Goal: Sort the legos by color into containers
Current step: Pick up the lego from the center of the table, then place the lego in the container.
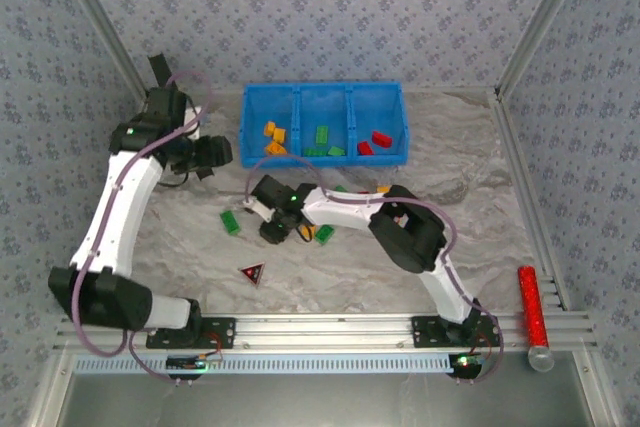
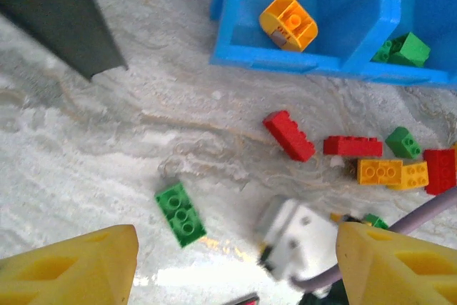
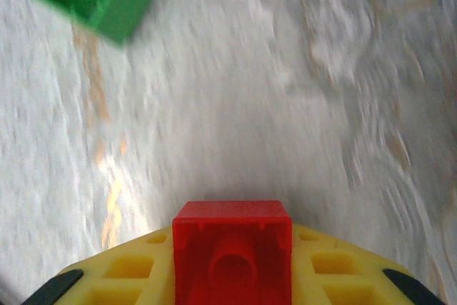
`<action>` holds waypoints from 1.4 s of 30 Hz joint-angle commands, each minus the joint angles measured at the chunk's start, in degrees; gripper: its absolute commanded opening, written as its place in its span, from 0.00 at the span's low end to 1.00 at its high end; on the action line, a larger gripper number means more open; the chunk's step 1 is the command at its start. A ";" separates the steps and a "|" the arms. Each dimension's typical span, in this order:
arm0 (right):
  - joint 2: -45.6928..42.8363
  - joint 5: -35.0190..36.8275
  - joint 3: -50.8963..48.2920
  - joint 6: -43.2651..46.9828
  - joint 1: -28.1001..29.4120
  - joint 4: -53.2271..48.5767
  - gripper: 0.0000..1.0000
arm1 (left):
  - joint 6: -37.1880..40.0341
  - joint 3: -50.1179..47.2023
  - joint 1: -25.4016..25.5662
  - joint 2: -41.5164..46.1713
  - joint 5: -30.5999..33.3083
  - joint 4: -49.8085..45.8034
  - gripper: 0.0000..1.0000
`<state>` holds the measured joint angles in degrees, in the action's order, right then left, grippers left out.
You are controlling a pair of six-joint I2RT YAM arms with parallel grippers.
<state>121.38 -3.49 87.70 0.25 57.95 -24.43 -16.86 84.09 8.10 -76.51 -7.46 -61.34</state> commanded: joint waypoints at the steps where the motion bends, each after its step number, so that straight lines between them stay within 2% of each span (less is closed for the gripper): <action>1: -9.41 0.83 -5.43 -1.55 -1.84 -2.21 0.28 | -1.86 -4.81 -0.44 4.88 1.61 -1.56 0.74; 6: -21.59 2.79 -12.55 -3.18 -5.19 -5.12 0.27 | -5.80 -15.73 -0.51 10.93 1.82 0.86 0.74; 11: -31.89 3.75 -15.58 -4.12 -11.57 -8.56 0.27 | -9.93 -25.91 -0.54 12.70 -0.19 7.09 0.74; 17: -36.65 4.02 -13.46 -3.29 -21.87 -9.76 0.27 | -11.60 -32.96 -0.53 9.45 -0.20 15.23 0.73; 21: -34.45 4.10 -9.56 -2.94 -27.03 -9.30 0.27 | -12.20 -35.45 -0.49 6.15 -0.46 18.35 0.72; 29: -23.13 2.48 0.60 -3.29 -35.28 -7.79 0.27 | -12.47 -37.33 -0.54 2.12 1.05 21.22 0.70; 38: -10.32 1.99 10.25 -4.94 -41.26 -7.27 0.27 | -13.55 -38.67 -0.40 -2.17 0.34 24.33 0.69; 42: -5.03 1.14 14.47 -4.26 -42.62 -8.11 0.30 | -13.72 -38.66 -0.36 -3.12 0.60 24.67 0.69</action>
<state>113.69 -1.13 98.59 -3.62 16.08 -31.18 -29.93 45.19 7.86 -78.98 -6.83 -37.74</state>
